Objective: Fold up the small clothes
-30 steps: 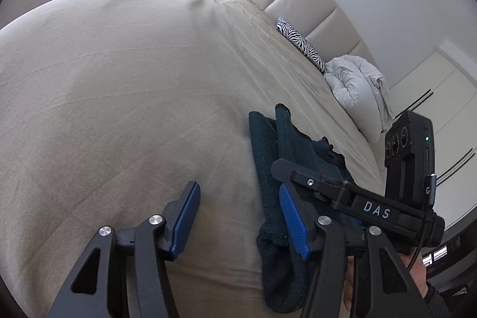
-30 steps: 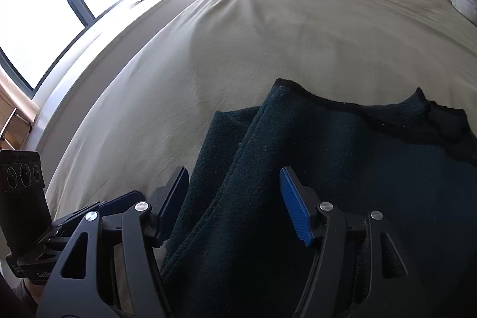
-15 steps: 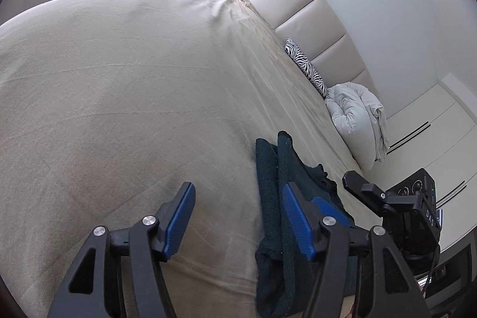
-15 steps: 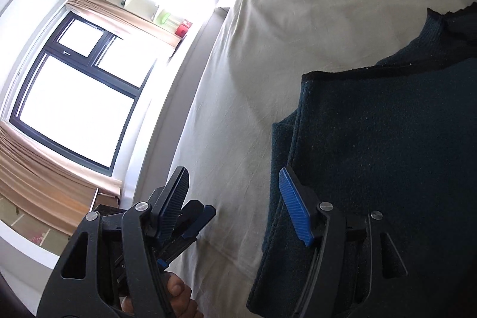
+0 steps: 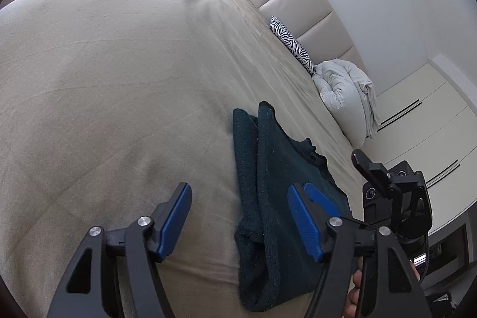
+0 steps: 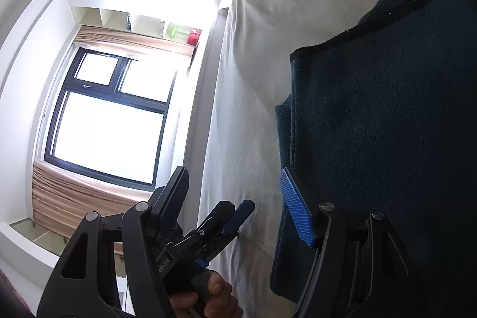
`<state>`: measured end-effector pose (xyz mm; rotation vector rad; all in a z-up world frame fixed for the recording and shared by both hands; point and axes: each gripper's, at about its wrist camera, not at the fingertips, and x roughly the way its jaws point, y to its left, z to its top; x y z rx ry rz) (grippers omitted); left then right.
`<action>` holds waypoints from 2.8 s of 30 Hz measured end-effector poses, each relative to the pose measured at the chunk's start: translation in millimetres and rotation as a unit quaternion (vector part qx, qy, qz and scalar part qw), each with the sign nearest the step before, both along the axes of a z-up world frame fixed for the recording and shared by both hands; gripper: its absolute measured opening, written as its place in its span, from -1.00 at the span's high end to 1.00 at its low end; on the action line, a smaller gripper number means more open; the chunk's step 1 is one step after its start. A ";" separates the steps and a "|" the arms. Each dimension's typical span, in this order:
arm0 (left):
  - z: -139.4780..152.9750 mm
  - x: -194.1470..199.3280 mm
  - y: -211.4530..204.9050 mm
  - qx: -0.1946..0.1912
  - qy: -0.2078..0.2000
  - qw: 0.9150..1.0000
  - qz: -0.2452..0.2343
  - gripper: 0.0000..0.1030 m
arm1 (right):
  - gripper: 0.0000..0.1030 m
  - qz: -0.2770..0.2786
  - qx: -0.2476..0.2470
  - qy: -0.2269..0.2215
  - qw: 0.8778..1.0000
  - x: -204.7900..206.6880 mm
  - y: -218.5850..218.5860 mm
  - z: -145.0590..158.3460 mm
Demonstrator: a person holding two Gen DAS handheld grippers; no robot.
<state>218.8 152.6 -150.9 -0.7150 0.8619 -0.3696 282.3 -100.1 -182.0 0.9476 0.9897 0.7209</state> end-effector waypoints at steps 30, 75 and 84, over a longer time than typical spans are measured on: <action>-14.9 55.5 -53.9 0.011 0.139 0.987 -0.073 0.73 | 0.01 -0.036 0.054 0.014 0.998 -50.2 -138.0 -14.5; 97.2 -19.8 -349.5 0.240 -0.061 0.934 -0.259 0.13 | 0.39 -0.032 0.061 0.132 0.989 -30.3 -339.0 -61.4; 92.9 -21.5 -328.8 0.295 -0.065 0.924 -0.235 0.13 | 0.76 -0.039 -0.003 0.139 0.990 -35.0 -327.0 -55.7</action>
